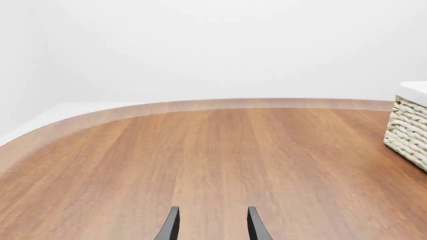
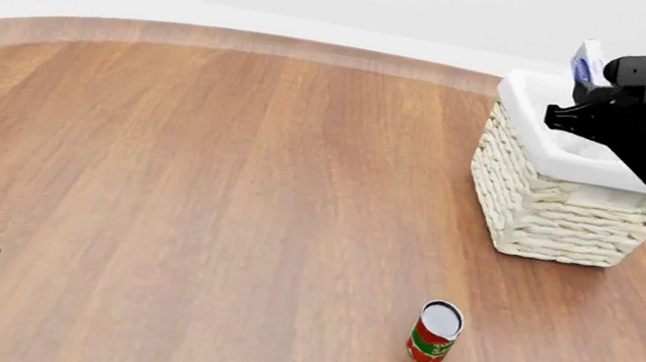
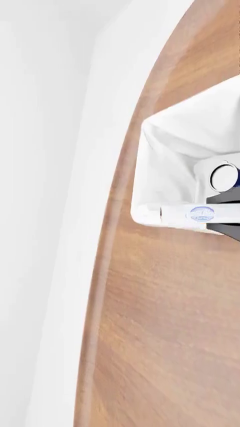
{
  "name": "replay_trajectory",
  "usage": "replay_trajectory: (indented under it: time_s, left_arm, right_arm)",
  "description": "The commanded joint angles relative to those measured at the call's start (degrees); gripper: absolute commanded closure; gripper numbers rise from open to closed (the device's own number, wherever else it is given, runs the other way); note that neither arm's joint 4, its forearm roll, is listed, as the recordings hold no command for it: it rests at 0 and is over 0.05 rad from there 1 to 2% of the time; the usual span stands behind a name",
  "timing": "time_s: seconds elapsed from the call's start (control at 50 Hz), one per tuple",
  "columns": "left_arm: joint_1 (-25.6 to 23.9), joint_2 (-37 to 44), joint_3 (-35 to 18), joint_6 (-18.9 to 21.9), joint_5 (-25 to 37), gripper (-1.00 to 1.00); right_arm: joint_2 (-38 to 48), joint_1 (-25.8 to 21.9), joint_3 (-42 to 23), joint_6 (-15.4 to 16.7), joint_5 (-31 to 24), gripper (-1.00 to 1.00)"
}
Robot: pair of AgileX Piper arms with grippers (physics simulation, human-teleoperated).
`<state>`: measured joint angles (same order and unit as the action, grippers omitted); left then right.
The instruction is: Pick up the alphabet soup and the cream cheese box, and put them in the basket.
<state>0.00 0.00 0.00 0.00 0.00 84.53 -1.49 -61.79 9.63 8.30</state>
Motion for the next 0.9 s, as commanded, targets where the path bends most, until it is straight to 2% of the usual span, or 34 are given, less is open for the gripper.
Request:
replay_trajectory:
  time_s: [0.02, 0.1, 0.44, 0.9]
  left_arm:
    - [0.00, 0.00, 0.00, 0.00, 0.00, -1.00]
    - [0.00, 0.00, 0.00, 0.00, 0.00, -1.00]
    - [0.00, 0.00, 0.00, 0.00, 0.00, -1.00]
    - [0.00, 0.00, 0.00, 0.00, 0.00, -1.00]
  right_arm:
    - [0.78, 2.08, -3.55, 1.06, -2.14, 1.00]
    - [2.17, 2.57, -5.68, 2.22, -3.51, 1.00]
    - [7.49, 4.24, -14.04, 3.57, -8.89, 1.00]
    - [17.72, 6.34, -24.92, 3.60, -13.91, 1.00]
